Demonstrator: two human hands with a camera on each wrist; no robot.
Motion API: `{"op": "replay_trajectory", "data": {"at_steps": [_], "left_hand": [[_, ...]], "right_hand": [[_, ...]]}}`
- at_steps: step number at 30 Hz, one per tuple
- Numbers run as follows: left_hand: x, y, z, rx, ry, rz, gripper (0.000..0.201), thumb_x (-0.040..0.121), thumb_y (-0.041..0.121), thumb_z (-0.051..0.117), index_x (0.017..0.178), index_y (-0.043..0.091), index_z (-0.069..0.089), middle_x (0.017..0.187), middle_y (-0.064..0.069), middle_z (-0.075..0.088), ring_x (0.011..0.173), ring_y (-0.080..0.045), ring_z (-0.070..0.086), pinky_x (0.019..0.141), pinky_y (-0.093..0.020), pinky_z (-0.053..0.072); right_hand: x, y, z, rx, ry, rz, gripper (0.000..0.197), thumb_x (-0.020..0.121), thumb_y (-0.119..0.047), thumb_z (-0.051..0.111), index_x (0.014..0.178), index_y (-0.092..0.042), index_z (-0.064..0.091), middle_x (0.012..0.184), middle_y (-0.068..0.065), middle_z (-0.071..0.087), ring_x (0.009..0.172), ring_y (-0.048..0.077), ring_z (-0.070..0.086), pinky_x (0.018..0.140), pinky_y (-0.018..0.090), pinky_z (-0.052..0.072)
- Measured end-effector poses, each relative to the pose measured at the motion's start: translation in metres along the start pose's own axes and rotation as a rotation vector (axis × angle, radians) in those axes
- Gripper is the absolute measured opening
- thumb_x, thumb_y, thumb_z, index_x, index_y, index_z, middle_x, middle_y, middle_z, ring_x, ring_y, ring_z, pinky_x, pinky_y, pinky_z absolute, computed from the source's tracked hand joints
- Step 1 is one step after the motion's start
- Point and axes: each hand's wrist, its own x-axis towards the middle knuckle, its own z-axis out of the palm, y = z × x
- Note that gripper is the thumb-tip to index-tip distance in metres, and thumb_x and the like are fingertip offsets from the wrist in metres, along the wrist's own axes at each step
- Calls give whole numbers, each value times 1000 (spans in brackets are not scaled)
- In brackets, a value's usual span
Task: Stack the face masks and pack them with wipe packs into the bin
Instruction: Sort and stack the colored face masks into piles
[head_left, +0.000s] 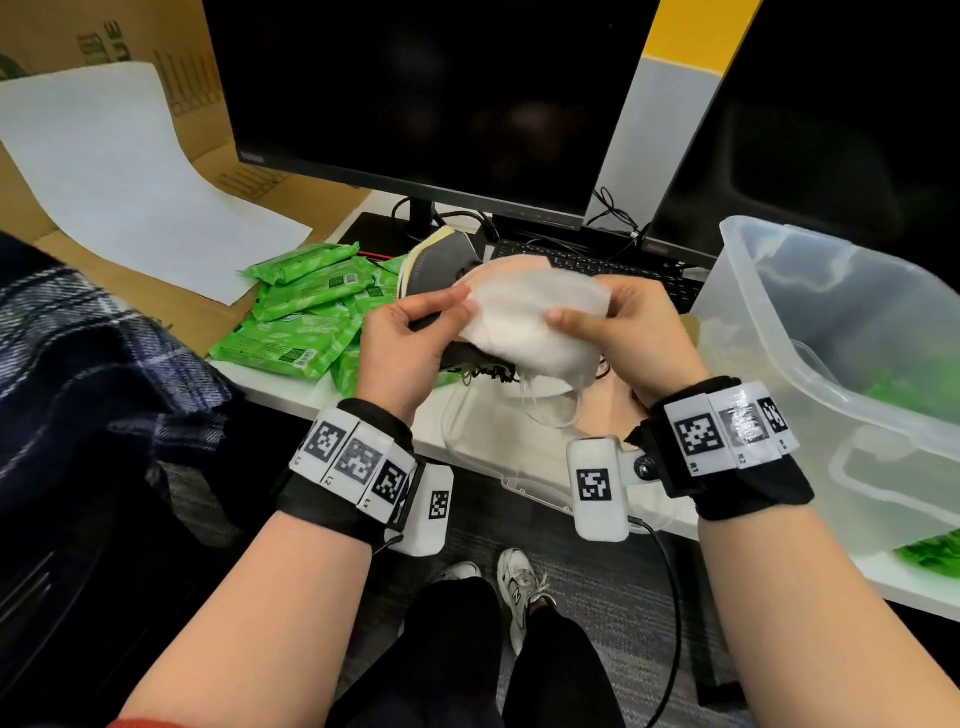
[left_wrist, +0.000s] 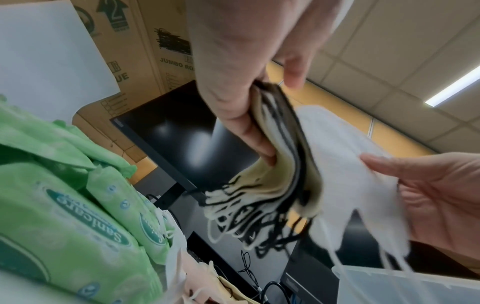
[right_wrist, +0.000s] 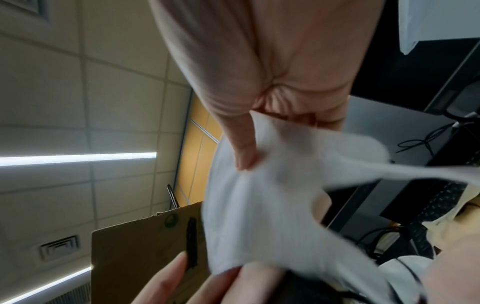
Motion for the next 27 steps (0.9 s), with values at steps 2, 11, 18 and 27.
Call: {"op": "replay_trajectory", "data": {"at_steps": [2,11,18,27], "left_hand": [[3,1,-2,-52,15,-30,25,93,21,53,79,15,74,75,7,73,75,-7,67,76,-22,53],[6,2,-8,-84,-102,-103,53,85,55,41,85,14,75,87,-10,73,86,-21,67,72,-28,50],[-5,8,-2,-55,-171,4,17,79,-6,62,86,8,68,65,4,71,60,-9,67,52,-20,53],[-5,5,-2,-11,-193,30,38,72,-16,64,96,12,67,71,8,72,69,-6,68,61,-19,55]], "right_hand": [[2,-3,0,127,17,-31,17,84,3,59,92,-11,63,82,-7,72,79,8,68,71,21,54],[2,-11,3,143,-96,-44,35,80,7,62,101,-20,52,97,2,61,90,16,61,77,32,55],[5,-7,5,85,-6,40,55,78,0,68,122,-20,41,108,14,61,102,31,62,87,51,52],[10,-2,1,-31,35,99,52,79,-13,71,125,-10,47,103,11,63,91,22,63,79,35,55]]}}
